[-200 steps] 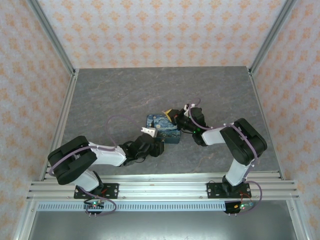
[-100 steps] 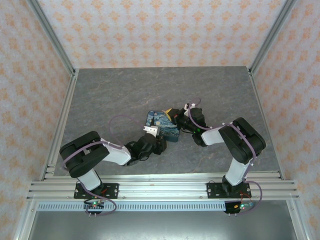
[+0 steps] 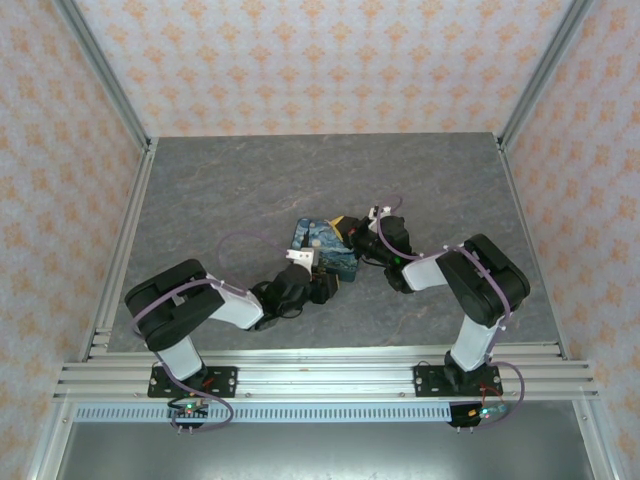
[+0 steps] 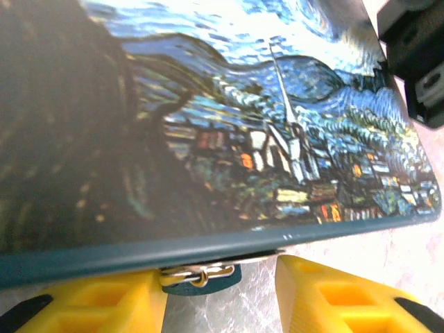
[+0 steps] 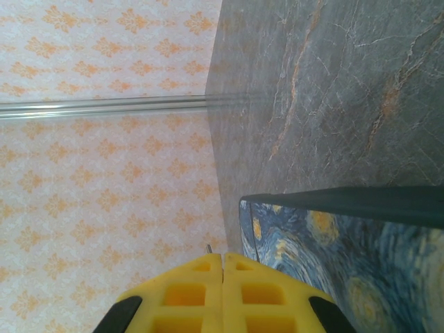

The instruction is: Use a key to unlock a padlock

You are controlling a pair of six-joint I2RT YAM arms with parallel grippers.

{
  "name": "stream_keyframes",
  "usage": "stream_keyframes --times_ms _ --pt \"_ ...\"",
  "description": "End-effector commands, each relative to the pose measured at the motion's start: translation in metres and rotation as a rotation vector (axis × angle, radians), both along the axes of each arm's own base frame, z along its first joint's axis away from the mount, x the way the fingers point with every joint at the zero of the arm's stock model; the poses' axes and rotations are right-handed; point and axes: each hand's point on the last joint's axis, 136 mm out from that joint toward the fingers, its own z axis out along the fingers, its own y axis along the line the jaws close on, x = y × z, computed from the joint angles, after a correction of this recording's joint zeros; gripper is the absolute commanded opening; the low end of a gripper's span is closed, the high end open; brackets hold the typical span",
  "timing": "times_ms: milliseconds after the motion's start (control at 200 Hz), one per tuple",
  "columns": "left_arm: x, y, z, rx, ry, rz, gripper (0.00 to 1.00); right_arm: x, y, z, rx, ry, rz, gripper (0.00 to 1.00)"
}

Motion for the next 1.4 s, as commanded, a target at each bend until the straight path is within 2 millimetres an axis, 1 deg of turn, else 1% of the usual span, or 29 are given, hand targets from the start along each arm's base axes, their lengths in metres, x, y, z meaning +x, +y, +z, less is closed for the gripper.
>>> stream_keyframes --times_ms 0,215,255,275,350,445,726,966,1046,1161,1396 --pt "0.013 -0.007 0.021 -0.112 -0.047 0.030 0.45 -0.008 -0.003 -0.032 -0.048 0.074 0.002 0.00" --pt "0.014 -0.007 0.010 -0.138 -0.022 0.055 0.45 -0.007 -0.002 -0.031 -0.044 0.076 0.004 0.00" --pt "0.013 -0.007 0.005 -0.139 -0.007 0.056 0.45 -0.006 -0.002 -0.032 -0.045 0.077 0.002 0.00" --pt "0.014 -0.010 0.009 -0.163 -0.018 0.053 0.45 -0.007 -0.002 -0.032 -0.044 0.077 0.004 0.00" --pt "0.013 -0.011 0.010 -0.206 -0.011 0.055 0.45 -0.006 -0.002 -0.032 -0.043 0.078 0.002 0.00" --pt "0.013 -0.009 0.016 -0.251 -0.015 0.077 0.45 -0.006 -0.001 -0.031 -0.042 0.077 0.003 0.00" --pt "0.016 -0.003 0.043 -0.336 -0.053 0.124 0.45 -0.006 -0.001 -0.031 -0.040 0.077 0.003 0.00" --pt "0.016 0.001 0.044 -0.360 -0.050 0.148 0.44 -0.006 -0.001 -0.032 -0.042 0.080 0.002 0.00" --pt "0.017 0.000 0.041 -0.358 -0.046 0.152 0.43 -0.005 -0.001 -0.033 -0.042 0.079 0.002 0.00" --pt "0.017 -0.005 0.040 -0.380 -0.038 0.143 0.42 -0.006 -0.001 -0.034 -0.042 0.082 0.002 0.00" --pt "0.009 -0.014 0.046 -0.412 -0.034 0.120 0.43 -0.005 -0.001 -0.033 -0.041 0.081 0.002 0.00"
